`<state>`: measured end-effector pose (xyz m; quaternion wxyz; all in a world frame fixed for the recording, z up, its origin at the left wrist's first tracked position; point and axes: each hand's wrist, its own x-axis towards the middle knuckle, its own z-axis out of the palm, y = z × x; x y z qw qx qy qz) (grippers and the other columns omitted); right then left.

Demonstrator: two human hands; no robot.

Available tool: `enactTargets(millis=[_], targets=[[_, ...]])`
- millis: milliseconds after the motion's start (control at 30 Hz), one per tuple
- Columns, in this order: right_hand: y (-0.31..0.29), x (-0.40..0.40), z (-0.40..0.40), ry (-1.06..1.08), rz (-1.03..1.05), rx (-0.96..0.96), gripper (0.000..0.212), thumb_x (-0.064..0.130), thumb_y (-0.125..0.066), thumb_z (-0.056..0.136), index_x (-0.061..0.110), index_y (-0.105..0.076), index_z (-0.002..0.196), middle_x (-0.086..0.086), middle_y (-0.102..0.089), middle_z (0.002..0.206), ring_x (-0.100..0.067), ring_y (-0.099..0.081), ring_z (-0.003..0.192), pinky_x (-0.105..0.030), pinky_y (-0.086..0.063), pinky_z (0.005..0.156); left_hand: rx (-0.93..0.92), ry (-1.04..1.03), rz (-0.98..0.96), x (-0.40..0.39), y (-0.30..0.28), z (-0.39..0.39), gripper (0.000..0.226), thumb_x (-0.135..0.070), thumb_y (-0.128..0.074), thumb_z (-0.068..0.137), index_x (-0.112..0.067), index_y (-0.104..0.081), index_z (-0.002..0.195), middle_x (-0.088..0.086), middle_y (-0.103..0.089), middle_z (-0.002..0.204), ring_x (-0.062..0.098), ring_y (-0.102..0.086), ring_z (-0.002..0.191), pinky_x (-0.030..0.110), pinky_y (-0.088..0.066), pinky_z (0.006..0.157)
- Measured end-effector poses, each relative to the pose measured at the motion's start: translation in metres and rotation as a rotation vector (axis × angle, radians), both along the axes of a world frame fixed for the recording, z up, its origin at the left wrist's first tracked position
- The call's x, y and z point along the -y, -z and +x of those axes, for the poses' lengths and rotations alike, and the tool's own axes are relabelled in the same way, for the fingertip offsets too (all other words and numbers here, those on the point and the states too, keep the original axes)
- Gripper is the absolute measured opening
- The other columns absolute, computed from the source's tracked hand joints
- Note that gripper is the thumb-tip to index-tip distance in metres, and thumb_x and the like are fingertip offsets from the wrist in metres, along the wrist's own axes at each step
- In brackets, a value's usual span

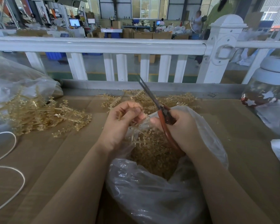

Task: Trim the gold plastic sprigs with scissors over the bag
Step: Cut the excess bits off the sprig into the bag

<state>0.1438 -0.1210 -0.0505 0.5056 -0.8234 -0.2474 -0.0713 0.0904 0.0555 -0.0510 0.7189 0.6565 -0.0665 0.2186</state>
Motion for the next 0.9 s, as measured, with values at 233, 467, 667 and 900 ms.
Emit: enactTargets(millis=[233,467,667,900], targets=[[-0.004,-0.002,-0.001,-0.141,0.012,-0.151,0.012,0.026,-0.077,0.088,0.026,-0.070,0.079,0.013,-0.072,0.074,-0.002,-0.067,0.069,-0.015,-0.054,0.062,-0.050,0.054,0.035,0.000,0.003,0.001,0.009,-0.008,-0.059,0.097,-0.002,-0.065,0.094,0.006,-0.069,0.079,0.014,-0.065,0.072,0.022,-0.053,0.068],[-0.012,-0.002,-0.002,-0.110,0.116,-0.231,0.011,0.021,-0.074,0.089,0.016,-0.073,0.078,0.006,-0.074,0.071,-0.004,-0.068,0.065,-0.008,-0.049,0.060,-0.209,0.095,-0.097,-0.004,0.000,0.000,0.050,-0.035,-0.087,0.070,-0.015,-0.065,0.111,0.005,-0.073,0.098,0.026,-0.072,0.089,0.036,-0.059,0.078],[-0.017,0.005,-0.001,0.017,0.332,-0.299,0.018,0.025,-0.070,0.093,0.021,-0.074,0.075,0.015,-0.063,0.055,0.005,-0.054,0.046,-0.010,-0.040,0.050,-0.312,0.151,-0.199,-0.001,-0.005,0.000,0.060,-0.030,-0.083,0.069,-0.008,-0.059,0.119,0.005,-0.076,0.091,0.015,-0.071,0.078,0.025,-0.055,0.067],[-0.017,0.000,-0.006,-0.041,0.417,-0.266,0.013,0.014,-0.067,0.094,0.015,-0.067,0.082,0.014,-0.062,0.052,0.006,-0.055,0.046,-0.006,-0.041,0.048,-0.352,0.283,-0.187,-0.004,-0.005,-0.003,0.034,-0.038,-0.090,0.059,-0.020,-0.078,0.085,0.009,-0.077,0.096,0.016,-0.073,0.078,0.019,-0.055,0.062]])
